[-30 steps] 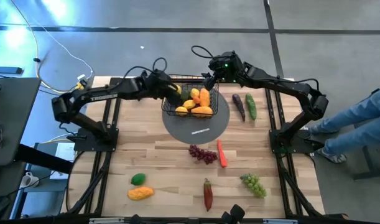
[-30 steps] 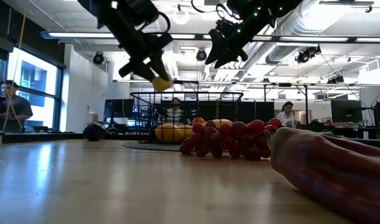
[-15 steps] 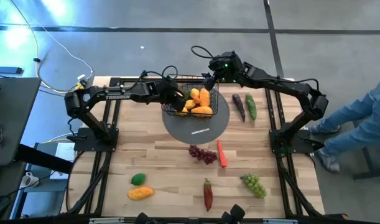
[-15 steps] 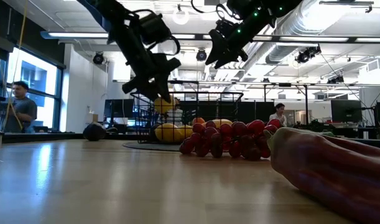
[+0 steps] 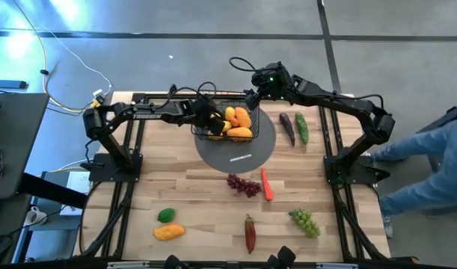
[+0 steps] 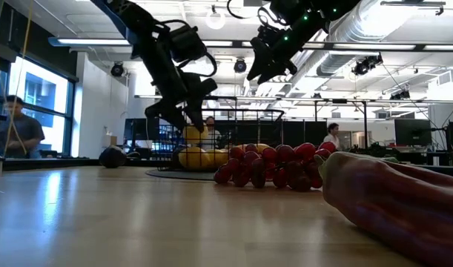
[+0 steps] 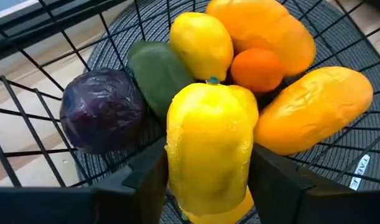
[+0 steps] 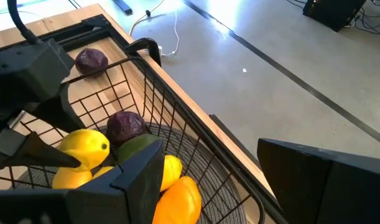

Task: Build produce basket
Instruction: Put the yellow lemon into the black wire basket, then put the green cucumber into the black wire basket

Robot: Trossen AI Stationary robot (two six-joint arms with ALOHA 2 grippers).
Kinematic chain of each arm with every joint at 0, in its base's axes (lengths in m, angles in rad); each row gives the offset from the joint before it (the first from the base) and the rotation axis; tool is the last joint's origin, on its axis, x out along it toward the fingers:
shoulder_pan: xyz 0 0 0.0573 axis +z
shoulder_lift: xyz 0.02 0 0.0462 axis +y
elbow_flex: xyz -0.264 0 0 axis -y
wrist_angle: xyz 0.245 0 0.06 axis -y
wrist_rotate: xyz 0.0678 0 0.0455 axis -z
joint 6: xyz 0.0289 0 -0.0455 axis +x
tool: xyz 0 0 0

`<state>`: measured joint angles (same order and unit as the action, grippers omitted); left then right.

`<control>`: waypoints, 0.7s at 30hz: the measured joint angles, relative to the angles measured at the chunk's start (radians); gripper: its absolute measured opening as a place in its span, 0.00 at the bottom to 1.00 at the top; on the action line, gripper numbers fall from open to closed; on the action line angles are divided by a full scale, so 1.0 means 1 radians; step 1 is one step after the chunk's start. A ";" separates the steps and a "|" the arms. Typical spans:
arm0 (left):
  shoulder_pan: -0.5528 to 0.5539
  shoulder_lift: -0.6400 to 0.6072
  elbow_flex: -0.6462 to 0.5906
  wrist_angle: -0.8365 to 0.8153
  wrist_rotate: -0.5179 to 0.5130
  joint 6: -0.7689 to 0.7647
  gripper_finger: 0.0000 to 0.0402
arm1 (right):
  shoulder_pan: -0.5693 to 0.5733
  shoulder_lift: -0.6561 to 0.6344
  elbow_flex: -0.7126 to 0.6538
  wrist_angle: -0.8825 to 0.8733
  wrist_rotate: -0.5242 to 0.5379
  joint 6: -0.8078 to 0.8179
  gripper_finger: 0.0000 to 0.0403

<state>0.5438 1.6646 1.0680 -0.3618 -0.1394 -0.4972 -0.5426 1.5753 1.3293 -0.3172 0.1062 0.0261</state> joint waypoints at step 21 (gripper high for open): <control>0.026 -0.001 0.200 -0.258 -0.003 0.145 0.54 | 0.000 0.000 0.000 0.000 -0.014 0.048 0.60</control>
<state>0.5701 1.6640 1.2684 -0.6194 -0.1421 -0.3526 -0.5425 1.5753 1.3293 -0.3176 0.0920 0.0742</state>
